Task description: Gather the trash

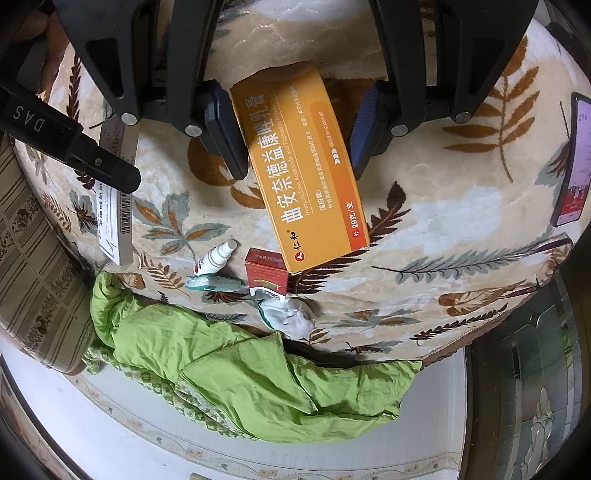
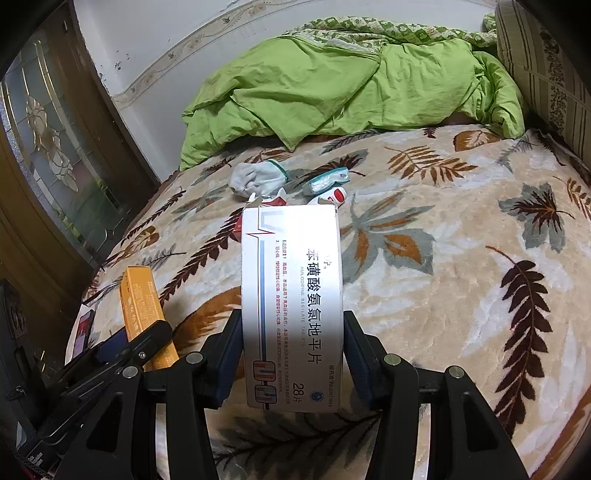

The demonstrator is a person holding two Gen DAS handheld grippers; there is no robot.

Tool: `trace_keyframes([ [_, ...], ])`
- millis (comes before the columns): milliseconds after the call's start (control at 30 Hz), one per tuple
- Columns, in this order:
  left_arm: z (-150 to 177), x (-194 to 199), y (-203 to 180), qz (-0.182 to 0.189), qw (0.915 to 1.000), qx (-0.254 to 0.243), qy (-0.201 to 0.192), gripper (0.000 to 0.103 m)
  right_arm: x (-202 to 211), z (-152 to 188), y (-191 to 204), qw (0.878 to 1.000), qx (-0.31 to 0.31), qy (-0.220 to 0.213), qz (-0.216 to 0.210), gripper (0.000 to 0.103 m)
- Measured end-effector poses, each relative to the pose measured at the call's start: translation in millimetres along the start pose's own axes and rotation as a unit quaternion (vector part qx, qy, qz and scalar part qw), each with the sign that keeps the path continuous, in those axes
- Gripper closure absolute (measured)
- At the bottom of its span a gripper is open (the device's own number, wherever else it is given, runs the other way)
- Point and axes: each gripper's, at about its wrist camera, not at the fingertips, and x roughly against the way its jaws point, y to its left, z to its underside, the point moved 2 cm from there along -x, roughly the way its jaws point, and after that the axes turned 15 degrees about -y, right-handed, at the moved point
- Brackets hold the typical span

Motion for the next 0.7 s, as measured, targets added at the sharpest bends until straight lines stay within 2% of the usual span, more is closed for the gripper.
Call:
trace_keyframes([
  [700,-2.3,0.4,-5.2,0.003,1.0000,-0.001,-0.003,0.050,-2.9,0.6,1.2,1.000,-0.002,-0.001,-0.001,0.048],
])
